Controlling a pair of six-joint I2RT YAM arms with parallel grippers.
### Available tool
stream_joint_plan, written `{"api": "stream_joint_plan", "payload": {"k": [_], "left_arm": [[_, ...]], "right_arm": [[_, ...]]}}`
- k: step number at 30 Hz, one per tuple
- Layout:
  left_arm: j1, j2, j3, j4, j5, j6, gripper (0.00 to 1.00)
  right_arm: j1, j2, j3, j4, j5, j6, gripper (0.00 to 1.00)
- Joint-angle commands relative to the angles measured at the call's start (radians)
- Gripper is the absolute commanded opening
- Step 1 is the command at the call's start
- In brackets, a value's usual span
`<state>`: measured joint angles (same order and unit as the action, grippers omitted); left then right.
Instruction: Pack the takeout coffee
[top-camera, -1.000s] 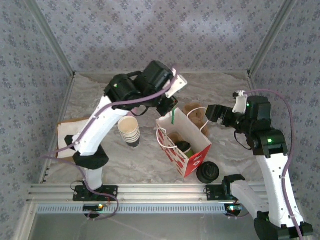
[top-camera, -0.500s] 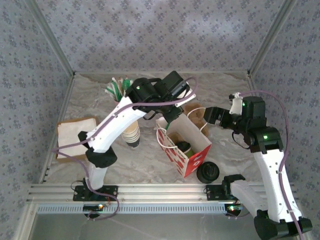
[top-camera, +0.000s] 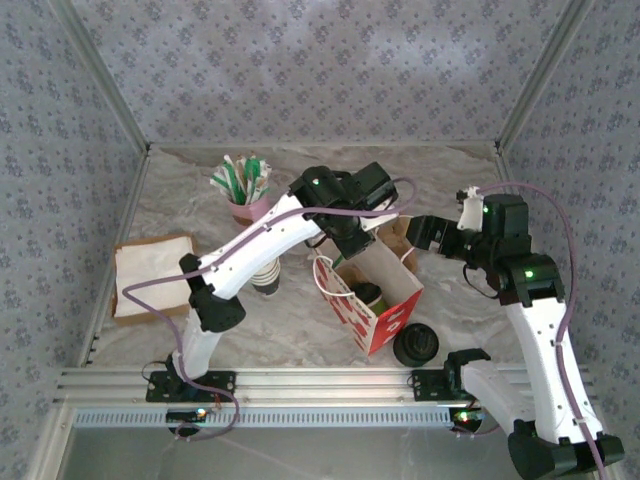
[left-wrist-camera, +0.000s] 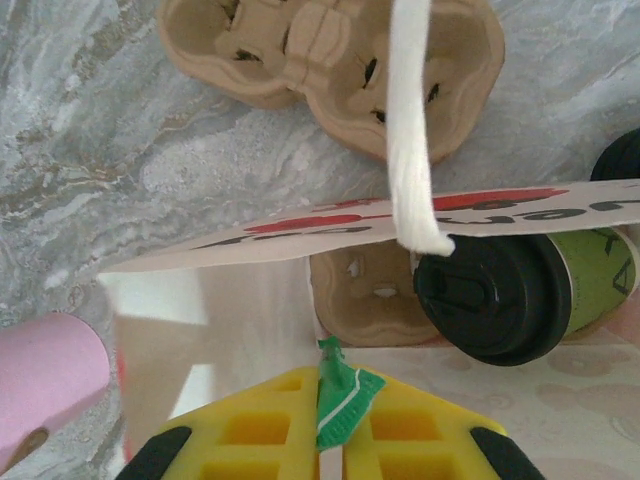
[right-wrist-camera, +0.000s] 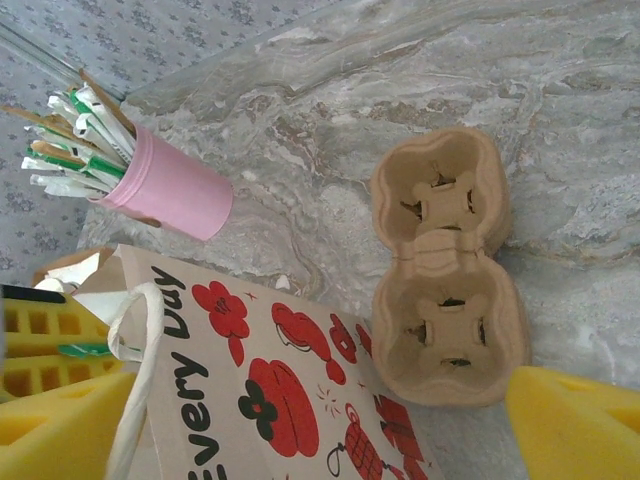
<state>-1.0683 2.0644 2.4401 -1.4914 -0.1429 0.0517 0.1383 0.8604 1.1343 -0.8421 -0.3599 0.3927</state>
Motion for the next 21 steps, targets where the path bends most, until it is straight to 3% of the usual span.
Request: {"api": "stream_joint_plan", "payload": {"k": [1, 5, 21], "left_arm": [[-0.007, -0.061, -0.046, 0.024, 0.009, -0.010, 0.11], [-0.005, -0.087, -0.097, 0.049, -0.002, -0.010, 0.17], [-0.006, -0.196, -0.095, 0.132, 0.046, -0.039, 0.80]], "right_arm": [[0.002, 0.002, -0.008, 0.000, -0.022, -0.009, 0.95], [0.003, 0.013, -0.009, 0.009, -0.026, -0.006, 0.95], [0.004, 0.019, 0.011, -0.004, -0.025, 0.002, 0.96]]}}
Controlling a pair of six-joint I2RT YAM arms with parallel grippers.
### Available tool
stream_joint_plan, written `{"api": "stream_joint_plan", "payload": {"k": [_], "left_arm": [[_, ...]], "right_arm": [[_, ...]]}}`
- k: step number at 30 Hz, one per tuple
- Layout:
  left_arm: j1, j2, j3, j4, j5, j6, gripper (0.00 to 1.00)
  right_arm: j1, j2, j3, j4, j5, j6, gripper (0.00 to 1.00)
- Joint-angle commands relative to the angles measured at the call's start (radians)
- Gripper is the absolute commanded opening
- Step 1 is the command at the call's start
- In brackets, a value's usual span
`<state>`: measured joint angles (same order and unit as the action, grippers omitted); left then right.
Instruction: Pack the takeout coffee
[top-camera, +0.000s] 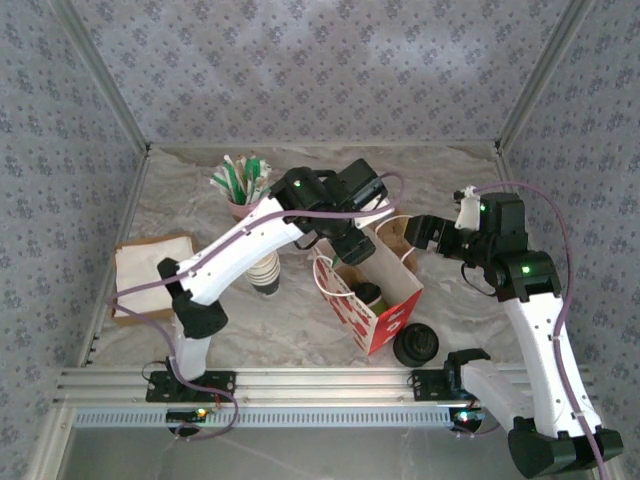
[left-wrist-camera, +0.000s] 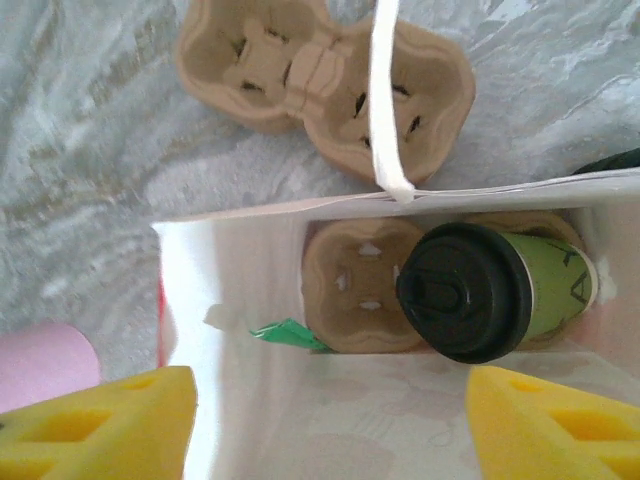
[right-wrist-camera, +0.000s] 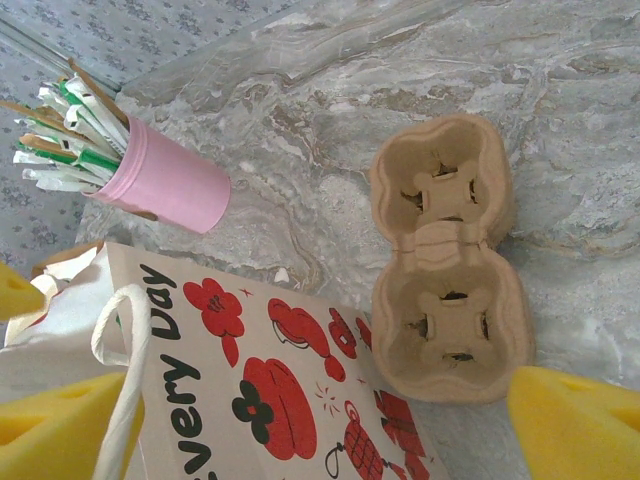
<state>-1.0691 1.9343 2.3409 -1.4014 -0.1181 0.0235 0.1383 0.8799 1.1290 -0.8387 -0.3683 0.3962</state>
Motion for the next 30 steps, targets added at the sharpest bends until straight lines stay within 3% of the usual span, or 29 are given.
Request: {"api": "stream_joint_plan", "payload": {"k": [1, 5, 17, 30], "left_arm": [[-0.005, -0.078, -0.005, 0.053, 0.024, -0.012, 0.84], [-0.005, -0.139, -0.054, 0.114, 0.034, -0.023, 0.99], [0.001, -0.410, -0.305, 0.364, -0.036, -0.112, 1.00], [0.049, -0.816, -0.790, 0.635, -0.134, -0.269, 0.99]], "right_arm": [[0.004, -0.001, 0.018, -0.010, -0.015, -0.001, 0.96], [0.004, -0.006, 0.030, -0.017, -0.011, -0.002, 0.98], [0.004, -0.062, 0.128, -0.059, 0.000, -0.008, 1.00], [0.005, -0.149, 0.157, -0.016, -0.037, 0.035, 1.00]]}}
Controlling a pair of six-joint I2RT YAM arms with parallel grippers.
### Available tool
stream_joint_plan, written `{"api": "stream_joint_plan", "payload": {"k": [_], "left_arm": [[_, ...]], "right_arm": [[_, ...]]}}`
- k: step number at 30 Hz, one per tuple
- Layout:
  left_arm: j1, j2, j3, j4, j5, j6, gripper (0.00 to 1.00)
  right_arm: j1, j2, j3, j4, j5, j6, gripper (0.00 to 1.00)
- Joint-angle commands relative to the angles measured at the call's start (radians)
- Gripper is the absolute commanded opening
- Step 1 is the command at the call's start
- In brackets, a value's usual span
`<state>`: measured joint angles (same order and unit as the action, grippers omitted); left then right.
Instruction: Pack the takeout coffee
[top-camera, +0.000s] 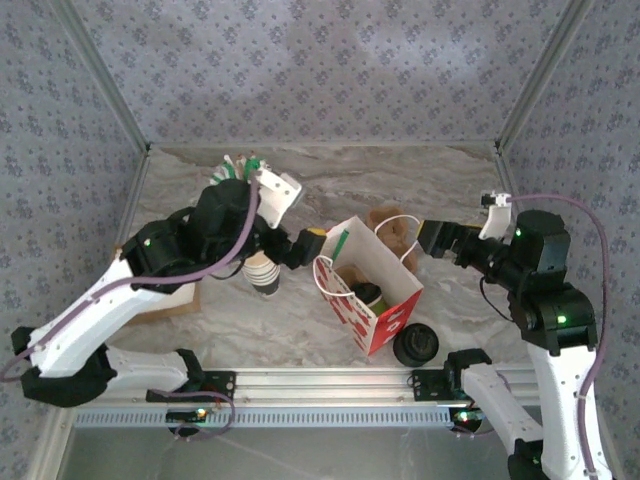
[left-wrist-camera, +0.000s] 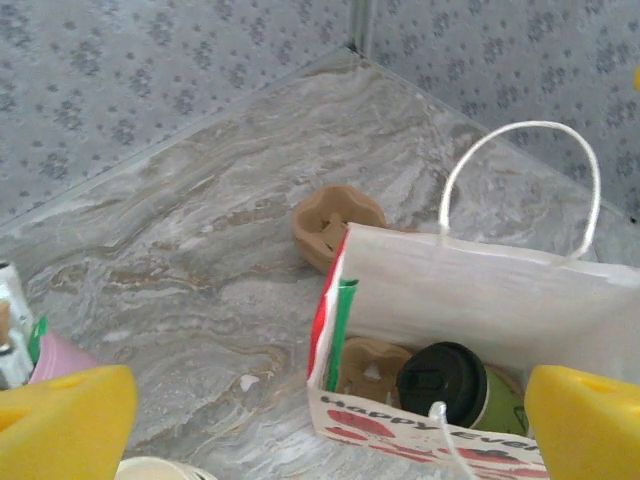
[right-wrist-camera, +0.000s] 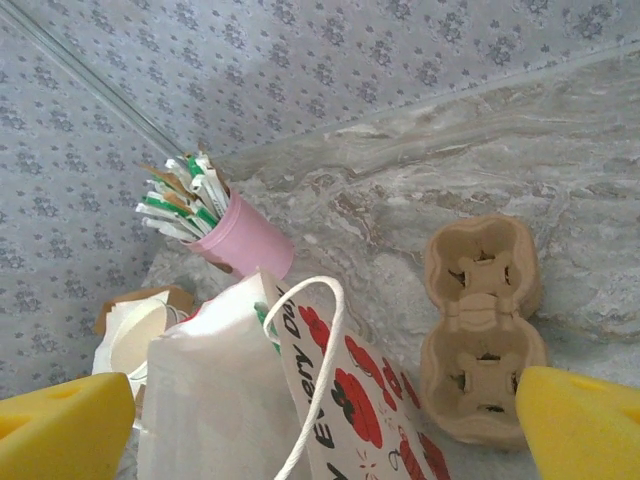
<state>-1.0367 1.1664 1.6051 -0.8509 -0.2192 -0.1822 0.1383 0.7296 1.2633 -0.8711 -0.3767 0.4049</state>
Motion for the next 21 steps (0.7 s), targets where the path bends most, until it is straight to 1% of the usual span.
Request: {"api": "stream_joint_plan", "payload": {"k": [1, 8, 12, 15, 18, 21], "left_arm": [[0.025, -0.073, -0.084, 0.091, -0.038, -0.080, 0.99], [0.080, -0.195, -0.236, 0.102, -0.083, -0.171, 1.00], [0.128, -0.223, -0.300, 0.104, -0.094, -0.228, 0.99], [0.198, -0.210, -0.320, 0.100, -0.064, -0.265, 1.00], [0.278, -0.169, -0.321, 0.080, -0.077, -0.289, 0.99], [0.390, -0.112, -0.308, 0.065, -0.049, -0.293, 0.99]], "right_arm": [[0.005, 0.005, 0.021, 0.024, -0.036, 0.033, 1.00], [0.006, 0.057, 0.034, 0.078, -0.107, 0.084, 1.00], [0.006, 0.148, 0.094, 0.061, -0.132, 0.074, 1.00], [0.006, 0.229, 0.135, 0.077, -0.157, 0.073, 1.00], [0.010, 0.324, 0.181, 0.095, -0.188, 0.075, 1.00], [0.036, 0.430, 0.238, 0.117, -0.217, 0.084, 1.00]]}}
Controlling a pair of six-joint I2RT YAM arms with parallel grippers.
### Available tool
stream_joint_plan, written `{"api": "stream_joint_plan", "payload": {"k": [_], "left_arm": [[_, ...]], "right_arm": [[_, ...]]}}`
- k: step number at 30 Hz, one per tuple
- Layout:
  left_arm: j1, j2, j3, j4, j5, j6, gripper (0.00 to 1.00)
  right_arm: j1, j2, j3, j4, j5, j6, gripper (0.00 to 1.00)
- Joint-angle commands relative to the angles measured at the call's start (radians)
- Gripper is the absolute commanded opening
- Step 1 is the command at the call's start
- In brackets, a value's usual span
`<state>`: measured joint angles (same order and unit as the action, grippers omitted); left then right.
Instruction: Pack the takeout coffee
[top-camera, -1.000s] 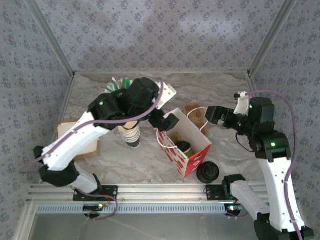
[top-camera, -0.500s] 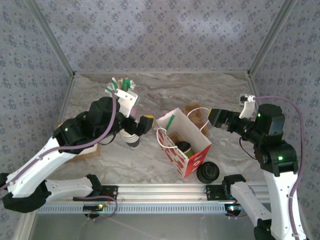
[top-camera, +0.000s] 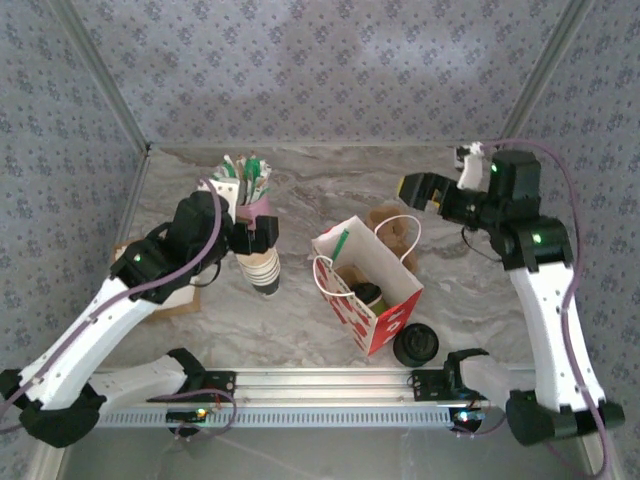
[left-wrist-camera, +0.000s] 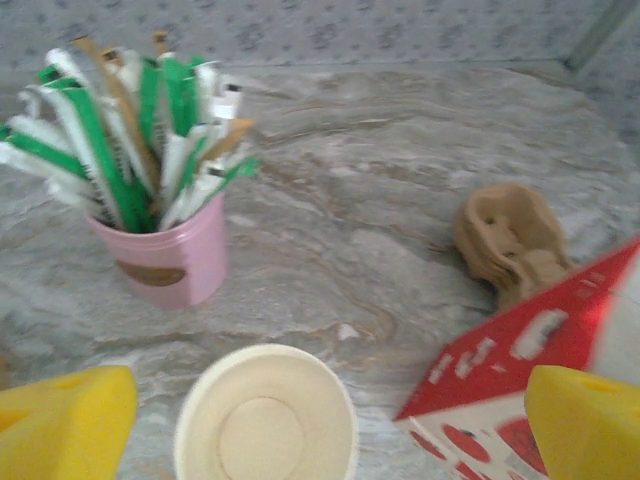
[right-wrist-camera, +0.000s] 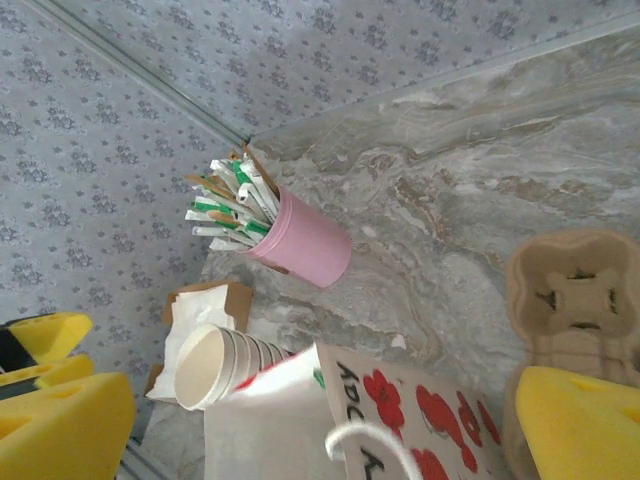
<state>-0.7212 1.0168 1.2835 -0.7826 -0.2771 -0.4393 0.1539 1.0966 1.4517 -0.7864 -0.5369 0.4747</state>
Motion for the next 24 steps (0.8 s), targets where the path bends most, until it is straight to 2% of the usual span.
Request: {"api": "stream_joint_plan", "payload": {"k": [1, 9, 13, 17, 24], "left_arm": [[0.123, 0.055, 0.017, -0.009, 0.034, -0.041, 0.99], [0.490, 0.068, -0.024, -0.009, 0.192, -0.092, 1.00], [0.655, 0.074, -0.072, -0.017, 0.207, -0.134, 0.99], [0.772, 0.093, -0.135, -0.015, 0.185, -0.189, 1.00], [0.905, 0.198, -0.242, 0.036, 0.123, -0.318, 0.97]], "right_arm": [[0.037, 0.103, 0.085, 0.031, -0.058, 0.010, 1.00], [0.212, 0.379, 0.341, -0.004, -0.030, -0.036, 1.00], [0.293, 0.476, 0.423, -0.030, 0.003, -0.060, 1.00], [0.359, 0.547, 0.502, -0.084, 0.047, -0.107, 1.00], [0.454, 0.644, 0.623, -0.162, 0.103, -0.149, 1.00]]}}
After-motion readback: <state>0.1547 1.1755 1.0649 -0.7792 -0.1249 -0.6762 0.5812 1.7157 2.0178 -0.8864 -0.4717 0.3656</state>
